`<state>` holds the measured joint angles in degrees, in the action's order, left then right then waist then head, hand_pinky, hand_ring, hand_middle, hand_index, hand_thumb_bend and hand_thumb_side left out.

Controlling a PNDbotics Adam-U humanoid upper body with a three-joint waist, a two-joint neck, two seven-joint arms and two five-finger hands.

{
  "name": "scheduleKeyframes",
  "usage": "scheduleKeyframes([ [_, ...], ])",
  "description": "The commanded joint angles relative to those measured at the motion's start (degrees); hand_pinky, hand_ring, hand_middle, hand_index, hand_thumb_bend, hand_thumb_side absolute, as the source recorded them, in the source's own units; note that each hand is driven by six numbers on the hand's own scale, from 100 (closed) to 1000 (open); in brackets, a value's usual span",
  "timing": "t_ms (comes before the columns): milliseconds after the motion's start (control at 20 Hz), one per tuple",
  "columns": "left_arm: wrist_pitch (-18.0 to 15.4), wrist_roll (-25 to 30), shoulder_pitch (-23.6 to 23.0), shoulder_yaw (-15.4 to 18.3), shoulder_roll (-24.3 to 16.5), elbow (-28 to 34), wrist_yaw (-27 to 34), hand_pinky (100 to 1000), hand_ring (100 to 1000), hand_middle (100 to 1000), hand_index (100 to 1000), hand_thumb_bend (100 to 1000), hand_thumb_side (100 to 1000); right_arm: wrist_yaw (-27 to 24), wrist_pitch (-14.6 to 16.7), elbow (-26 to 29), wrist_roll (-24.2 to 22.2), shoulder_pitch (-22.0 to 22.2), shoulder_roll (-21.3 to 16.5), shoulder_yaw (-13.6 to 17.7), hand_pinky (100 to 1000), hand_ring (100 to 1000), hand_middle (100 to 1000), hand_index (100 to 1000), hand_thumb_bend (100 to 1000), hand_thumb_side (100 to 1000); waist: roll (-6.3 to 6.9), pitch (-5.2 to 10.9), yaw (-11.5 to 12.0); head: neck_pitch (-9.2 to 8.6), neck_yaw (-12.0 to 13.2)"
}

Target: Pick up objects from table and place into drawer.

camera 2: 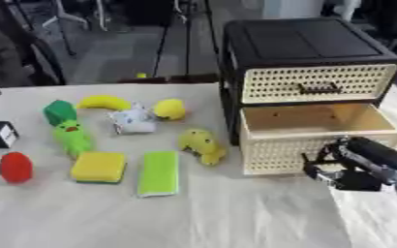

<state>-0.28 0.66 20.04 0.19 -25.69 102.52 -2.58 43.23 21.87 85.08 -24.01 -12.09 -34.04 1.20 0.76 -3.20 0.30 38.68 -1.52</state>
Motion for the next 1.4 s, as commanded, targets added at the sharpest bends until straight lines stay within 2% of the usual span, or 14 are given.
scheduleKeyframes([
  [50,-0.1,-0.2,0.5,0.8,-1.5,0.7,-0.1,511,533,580,769,604,915,-0.6,-0.5,3.2,-0.1,0.7,-1.2,1.2,100,100,169,684,405,969,-0.14,0.53,-0.1,-0.06,0.3],
  [250,-0.1,-0.2,0.3,0.9,-1.6,0.6,-0.2,511,532,579,769,605,916,-0.7,-1.1,4.4,-0.4,2.9,-0.5,1.6,100,100,175,685,401,974,-0.21,0.45,-0.3,-0.04,0.5],
  [350,-0.1,-0.1,0.3,0.9,-1.6,0.6,-0.3,511,533,580,769,605,916,-0.7,-1.3,4.6,-0.5,3.6,-0.2,1.9,100,105,200,723,395,975,-0.2,0.43,-0.4,-0.06,0.6],
  [400,-0.1,-0.1,0.3,0.9,-1.6,0.6,-0.3,511,533,580,769,605,916,-0.9,-1.4,4.7,-0.2,3.9,0.1,2.2,100,159,256,769,386,970,-0.18,0.43,-0.4,-0.06,0.7],
  [500,-0.1,-0.1,0.3,0.9,-1.7,0.6,-0.4,511,533,580,769,605,916,-1.3,-1.6,5.1,1.0,4.2,0.4,2.9,100,187,287,833,371,950,-0.13,0.43,-0.5,-0.1,0.8],
  [700,-0.1,0.0,0.2,0.9,-1.9,0.5,-0.6,511,532,580,768,606,917,-3.3,-1.6,7.4,6.2,4.6,0.9,4.7,100,177,280,816,334,899,0.02,0.39,-0.7,-0.15,1.0],
  [750,0.0,0.1,0.2,0.8,-2.1,0.4,-0.7,511,532,580,768,606,917,-4.4,-1.6,8.3,7.5,4.7,1.0,5.2,100,171,276,802,324,884,0.05,0.37,-0.8,-0.14,1.1],
  [800,0.0,0.2,0.2,0.7,-2.2,0.3,-0.9,511,532,580,768,607,917,-5.6,-1.6,9.2,8.6,4.8,1.0,5.6,100,167,274,779,299,912,0.06,0.36,-0.9,-0.09,1.1],
  [850,0.1,0.4,0.2,0.5,-2.5,0.2,-1.2,512,532,580,768,607,917,-7.1,-1.6,10.3,9.5,4.9,1.0,6.0,100,165,271,767,305,845,0.07,0.36,-1.0,-0.05,1.1],
  [1050,0.3,2.1,0.8,-0.8,-4.2,-0.4,-4.2,515,535,583,769,629,906,-15.5,-0.4,14.5,12.0,5.4,0.7,7.3,100,158,267,744,248,746,0.05,0.45,-1.5,0.09,1.4],
  [1200,0.4,4.6,1.9,-2.2,-6.2,-1.6,-9.3,524,539,587,768,659,878,-21.8,0.3,16.7,12.9,5.4,0.3,7.9,100,156,265,740,251,713,0.05,0.61,-1.8,0.2,1.6],
  [1400,-0.1,9.8,4.5,-4.9,-8.5,-5.8,-18.6,546,562,603,770,720,826,-26.2,0.6,18.5,12.9,4.8,-0.2,8.2,100,152,261,740,256,693,0.07,0.82,-2.3,0.31,1.9],
])
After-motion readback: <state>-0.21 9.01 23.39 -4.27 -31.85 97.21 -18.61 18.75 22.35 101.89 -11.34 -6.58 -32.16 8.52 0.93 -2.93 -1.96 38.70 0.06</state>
